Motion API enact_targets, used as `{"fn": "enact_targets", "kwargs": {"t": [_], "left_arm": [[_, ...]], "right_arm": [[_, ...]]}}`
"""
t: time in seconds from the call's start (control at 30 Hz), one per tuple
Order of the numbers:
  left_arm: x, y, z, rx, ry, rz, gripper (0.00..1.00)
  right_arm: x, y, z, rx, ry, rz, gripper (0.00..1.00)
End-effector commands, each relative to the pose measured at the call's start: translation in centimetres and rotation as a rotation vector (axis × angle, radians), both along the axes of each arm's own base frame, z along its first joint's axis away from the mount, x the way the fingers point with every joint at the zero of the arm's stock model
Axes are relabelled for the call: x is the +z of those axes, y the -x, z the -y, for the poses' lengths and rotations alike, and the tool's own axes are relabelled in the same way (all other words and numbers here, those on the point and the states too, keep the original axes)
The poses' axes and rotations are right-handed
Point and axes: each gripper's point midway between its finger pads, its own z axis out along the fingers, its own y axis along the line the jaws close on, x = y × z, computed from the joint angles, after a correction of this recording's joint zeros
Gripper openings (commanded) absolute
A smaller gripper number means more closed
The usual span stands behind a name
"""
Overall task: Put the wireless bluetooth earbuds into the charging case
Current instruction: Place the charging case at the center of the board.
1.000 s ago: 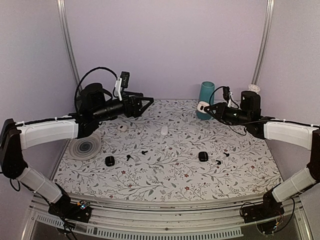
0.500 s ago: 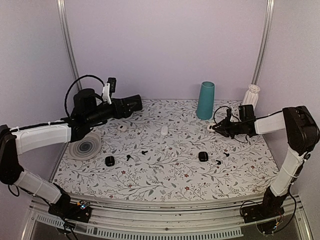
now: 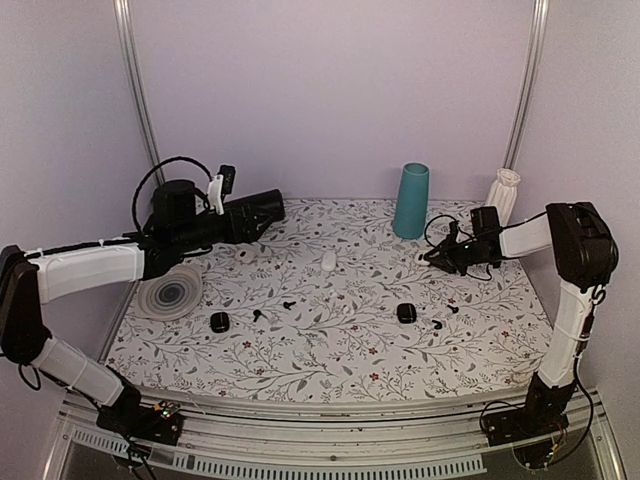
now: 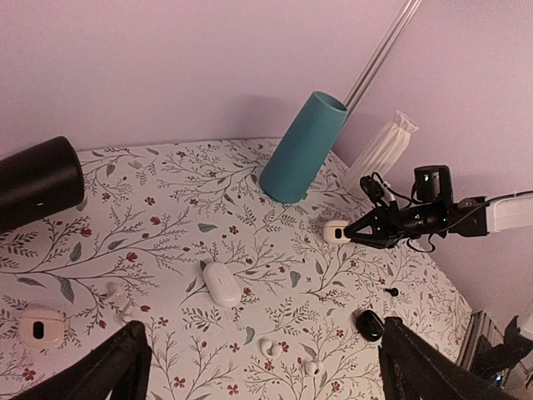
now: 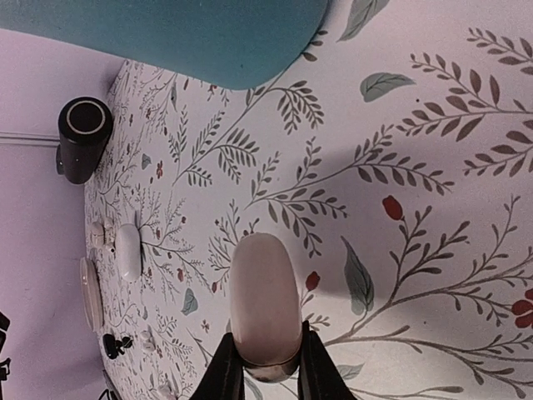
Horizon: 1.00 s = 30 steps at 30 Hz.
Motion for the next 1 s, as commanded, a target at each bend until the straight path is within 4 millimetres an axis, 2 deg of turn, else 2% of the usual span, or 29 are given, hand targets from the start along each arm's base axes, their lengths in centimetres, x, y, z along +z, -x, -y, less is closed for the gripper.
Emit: {"fn": "enact_targets", "kwargs": {"t": [0.0, 0.3, 0.47, 0.67, 0.8, 0.97], "left_arm": [[0.6, 0.0, 0.6, -0.035, 0.003, 0.001, 0.96], [0.0, -0.8, 0.7, -0.010, 0.001, -0.028, 0.96], [-0.8, -1.1, 0.6, 0.004, -0.008, -0.047, 0.96], [-1.3, -0.7, 1.6, -0.031, 0.005, -0.053, 0.96], [-1.1, -0.9, 2.2, -0.045, 0.019, -0.045, 0.96], [-1.1, -1.1, 3.3, -0.072, 0.036, -0.048, 0.96]], "right_arm": [[-1.3, 0.1, 1.2, -0.016, 0.058, -0.042, 0.23], [-1.5, 1.2, 2.9, -0.046, 0.168, -0.056, 0.50], [-1.2, 2.3, 3.8, -0.061, 0.217, -0.056, 0.60], [-0.3, 5.1, 4.1, -0.060, 0.276, -0.050, 0.62], [0.7, 7.2, 2.8, -0.029, 0.320, -0.036, 0.62], [1.3, 9.9, 0.2, 0.029, 0.338, -0.032, 0.60]]}}
